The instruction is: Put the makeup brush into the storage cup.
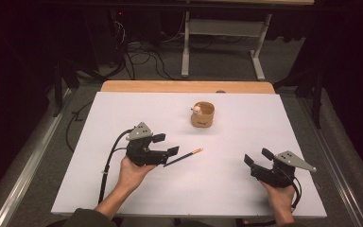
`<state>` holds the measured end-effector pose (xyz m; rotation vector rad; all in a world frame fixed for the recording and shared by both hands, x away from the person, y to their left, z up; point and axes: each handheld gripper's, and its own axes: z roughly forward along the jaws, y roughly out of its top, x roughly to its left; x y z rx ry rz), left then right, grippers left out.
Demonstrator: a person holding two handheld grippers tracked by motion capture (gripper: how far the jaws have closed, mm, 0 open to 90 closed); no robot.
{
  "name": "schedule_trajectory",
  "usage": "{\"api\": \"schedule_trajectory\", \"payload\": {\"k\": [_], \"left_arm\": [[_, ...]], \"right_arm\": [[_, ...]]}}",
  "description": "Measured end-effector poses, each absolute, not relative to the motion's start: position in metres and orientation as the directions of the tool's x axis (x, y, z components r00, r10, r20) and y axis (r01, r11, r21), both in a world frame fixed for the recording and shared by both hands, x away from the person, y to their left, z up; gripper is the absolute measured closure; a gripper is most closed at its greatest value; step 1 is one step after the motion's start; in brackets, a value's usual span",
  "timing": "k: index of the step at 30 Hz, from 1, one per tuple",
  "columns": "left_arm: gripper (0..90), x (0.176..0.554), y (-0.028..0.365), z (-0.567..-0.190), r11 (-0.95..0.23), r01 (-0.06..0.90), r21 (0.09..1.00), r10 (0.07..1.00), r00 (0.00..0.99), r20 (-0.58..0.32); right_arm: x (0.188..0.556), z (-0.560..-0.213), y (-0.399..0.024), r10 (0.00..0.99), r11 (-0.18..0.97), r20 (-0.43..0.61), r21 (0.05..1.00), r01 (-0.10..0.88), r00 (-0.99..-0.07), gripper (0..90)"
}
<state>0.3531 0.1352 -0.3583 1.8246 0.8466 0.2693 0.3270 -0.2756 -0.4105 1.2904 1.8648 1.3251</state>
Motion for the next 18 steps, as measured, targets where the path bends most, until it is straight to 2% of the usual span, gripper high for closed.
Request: {"api": "schedule_trajectory", "payload": {"k": [9, 18], "left_arm": [[28.1, 0.360, 0.124, -0.358, -0.203, 0.409, 0.890, 0.659, 0.729, -0.184], [28.4, 0.367, 0.108, -0.360, -0.274, 0.382, 0.883, 0.628, 0.766, -0.136]], "right_arm": [[0.327, -0.410, -0.276, 0.901, 0.066, 0.121, 0.911, 0.407, -0.417, 25.2], [0.326, -0.410, -0.277, 0.899, 0.065, 0.121, 0.914, 0.401, -0.421, 25.8]]}}
